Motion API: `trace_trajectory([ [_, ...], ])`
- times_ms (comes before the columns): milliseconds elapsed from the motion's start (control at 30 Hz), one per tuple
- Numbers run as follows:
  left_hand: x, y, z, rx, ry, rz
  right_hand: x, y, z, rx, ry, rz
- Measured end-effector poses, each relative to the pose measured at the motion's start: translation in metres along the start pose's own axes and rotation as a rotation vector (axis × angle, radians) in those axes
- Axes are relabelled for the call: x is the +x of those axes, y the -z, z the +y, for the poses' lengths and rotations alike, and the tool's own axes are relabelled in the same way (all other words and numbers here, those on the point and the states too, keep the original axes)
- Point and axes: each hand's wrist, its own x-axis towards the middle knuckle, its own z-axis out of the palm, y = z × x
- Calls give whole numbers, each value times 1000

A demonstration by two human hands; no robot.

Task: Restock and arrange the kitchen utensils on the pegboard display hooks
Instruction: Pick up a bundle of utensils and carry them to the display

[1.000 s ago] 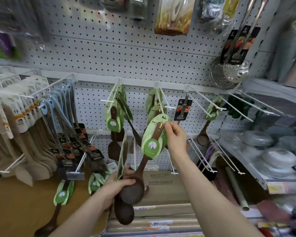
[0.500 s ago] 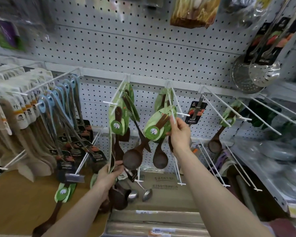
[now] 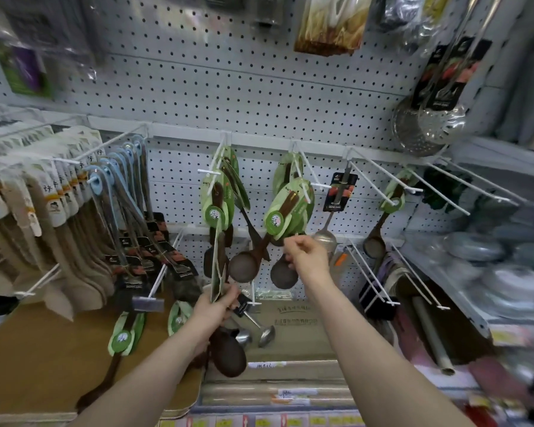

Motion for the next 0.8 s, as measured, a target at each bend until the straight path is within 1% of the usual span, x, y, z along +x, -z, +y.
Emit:
trace_trajectory([
  [100, -13, -9, -2, 30, 45, -159, -22, 4, -8, 16, 30, -217],
  [200, -28, -26, 3, -54, 155, -386, -32, 10, -17, 66, 24, -341],
  [300, -39, -46, 7, -115, 253, -540, -36, 16, -24, 90, 0, -361],
  [367, -41, -56, 7, -135, 256, -601, -35, 22, -28, 105, 0, -319],
  [400, -41, -60, 6, -151, 247, -604, -35, 26, -30, 116, -3, -288],
  [467, -37, -67, 6, -200, 211, -544, -32, 34, -34, 162, -12, -203],
  [533, -31, -72, 8, -224, 120, -465, -27, 43, -37, 218, 9, -106],
  [600, -22, -75, 9, -248, 39, -415, -21, 49, -40, 225, 44, -40],
  [700, -13, -77, 13, -273, -32, -374, -15, 51, -46, 212, 82, 0],
  [800, -4, -82, 17, -293, -76, -340, -8, 48, -52, 226, 108, 1],
])
